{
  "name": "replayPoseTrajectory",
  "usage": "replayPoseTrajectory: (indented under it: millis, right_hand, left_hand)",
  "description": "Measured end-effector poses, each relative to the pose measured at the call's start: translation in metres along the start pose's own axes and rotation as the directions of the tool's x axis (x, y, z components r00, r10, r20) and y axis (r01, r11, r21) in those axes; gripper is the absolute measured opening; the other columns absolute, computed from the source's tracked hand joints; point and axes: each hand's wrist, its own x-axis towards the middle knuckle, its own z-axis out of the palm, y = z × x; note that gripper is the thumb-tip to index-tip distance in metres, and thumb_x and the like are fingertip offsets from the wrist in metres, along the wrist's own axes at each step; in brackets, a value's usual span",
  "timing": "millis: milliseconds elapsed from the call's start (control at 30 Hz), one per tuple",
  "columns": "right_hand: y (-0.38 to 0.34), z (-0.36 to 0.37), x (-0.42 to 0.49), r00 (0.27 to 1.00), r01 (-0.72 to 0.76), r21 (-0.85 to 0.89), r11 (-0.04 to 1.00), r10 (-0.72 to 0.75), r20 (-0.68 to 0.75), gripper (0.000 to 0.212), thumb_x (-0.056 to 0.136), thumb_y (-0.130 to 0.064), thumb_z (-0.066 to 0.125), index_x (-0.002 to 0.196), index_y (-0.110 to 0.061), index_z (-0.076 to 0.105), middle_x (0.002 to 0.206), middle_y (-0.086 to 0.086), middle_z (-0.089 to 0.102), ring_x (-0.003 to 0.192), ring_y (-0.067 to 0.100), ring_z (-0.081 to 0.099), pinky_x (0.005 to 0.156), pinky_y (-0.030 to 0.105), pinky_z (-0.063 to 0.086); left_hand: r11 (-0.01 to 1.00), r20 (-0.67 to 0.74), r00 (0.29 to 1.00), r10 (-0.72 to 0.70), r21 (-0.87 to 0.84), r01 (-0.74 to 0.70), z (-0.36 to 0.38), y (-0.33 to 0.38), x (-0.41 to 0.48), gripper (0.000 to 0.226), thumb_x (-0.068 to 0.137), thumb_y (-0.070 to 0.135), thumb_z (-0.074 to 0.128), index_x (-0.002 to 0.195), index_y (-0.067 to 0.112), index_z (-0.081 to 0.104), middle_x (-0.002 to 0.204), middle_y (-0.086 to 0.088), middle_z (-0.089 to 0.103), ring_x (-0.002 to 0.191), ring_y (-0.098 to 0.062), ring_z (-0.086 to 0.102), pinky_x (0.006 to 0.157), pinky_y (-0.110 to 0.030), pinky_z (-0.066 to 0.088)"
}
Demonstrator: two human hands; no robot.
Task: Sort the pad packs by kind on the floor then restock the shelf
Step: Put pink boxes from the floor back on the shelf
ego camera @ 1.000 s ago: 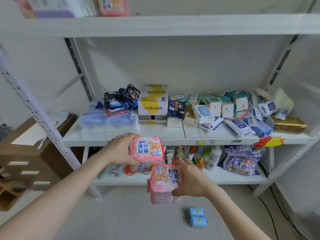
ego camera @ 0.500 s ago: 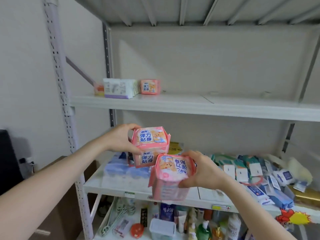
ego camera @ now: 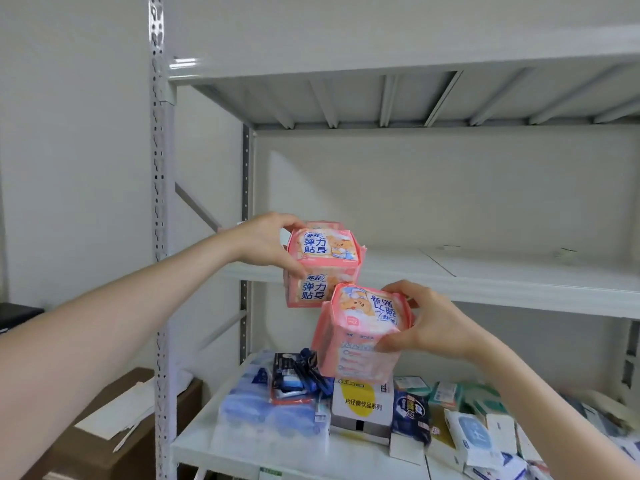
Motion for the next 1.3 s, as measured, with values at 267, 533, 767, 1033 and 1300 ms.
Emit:
replayPoseTrajectory:
  millis: [267, 533, 767, 1033, 1300]
  right_hand:
    - [0.004, -0.038, 0.062, 0.996, 0.034, 0.001, 0.999, -0.033, -0.082, 0.079, 0.036, -0.049, 0.087, 0.108, -0.032, 0.062, 0.091, -0.015, 0.070, 0.075, -0.004, 0.064, 0.062, 0.014, 0.048]
    - [0.003, -0.055, 0.137, 0.996, 0.022, 0.002, 1.000, -0.021, -0.081, 0.063, 0.052, -0.031, 0.093, 0.108, -0.028, 0.064, 0.096, -0.007, 0.068, 0.072, -0.003, 0.063, 0.064, 0.016, 0.049]
    - [0.012, -0.047, 0.205, 0.993, 0.020, 0.002, 1.000, -0.020, -0.119, 0.056, 0.057, -0.027, 0.093, 0.106, -0.026, 0.065, 0.098, -0.002, 0.068, 0.072, 0.001, 0.066, 0.062, 0.017, 0.051]
    - [0.038, -0.042, 0.264, 0.987, -0.060, 0.037, 0.998, 0.065, -0.147, 0.053, 0.058, -0.022, 0.092, 0.105, -0.024, 0.066, 0.104, 0.007, 0.067, 0.083, 0.016, 0.069, 0.074, 0.032, 0.060]
    - [0.072, -0.045, 0.322, 0.990, -0.112, -0.014, 0.994, 0.110, -0.091, 0.056, 0.061, -0.021, 0.091, 0.110, -0.023, 0.064, 0.108, 0.007, 0.066, 0.089, 0.018, 0.069, 0.067, 0.027, 0.057]
  left_hand:
    - [1.000, -0.020, 1.000, 0.022, -0.009, -0.022, -0.020, -0.001, 0.071, 0.074, 0.058, 0.039, 0.090, 0.123, 0.031, 0.056, 0.113, 0.023, 0.055, 0.109, -0.001, 0.055, 0.085, -0.019, 0.042]
    - [0.997, -0.029, 0.999, 0.013, -0.073, -0.015, -0.041, -0.031, 0.137, 0.075, 0.063, 0.034, 0.088, 0.130, 0.023, 0.056, 0.110, 0.019, 0.059, 0.102, 0.000, 0.058, 0.072, -0.010, 0.040]
    - [0.993, 0.011, 0.999, 0.041, -0.107, -0.040, -0.052, -0.078, 0.203, 0.062, 0.070, 0.023, 0.085, 0.125, 0.018, 0.058, 0.105, 0.011, 0.064, 0.092, -0.002, 0.060, 0.054, 0.001, 0.042]
    - [0.993, 0.149, 0.988, 0.039, -0.118, -0.021, -0.026, -0.128, 0.285, 0.053, 0.071, 0.025, 0.084, 0.118, 0.021, 0.062, 0.112, 0.005, 0.067, 0.098, -0.012, 0.069, 0.083, -0.022, 0.055]
    - [0.992, 0.257, 0.966, 0.008, -0.125, 0.025, 0.002, -0.171, 0.351, 0.039, 0.072, 0.024, 0.084, 0.106, 0.027, 0.063, 0.112, 0.004, 0.068, 0.099, -0.015, 0.069, 0.092, -0.028, 0.054]
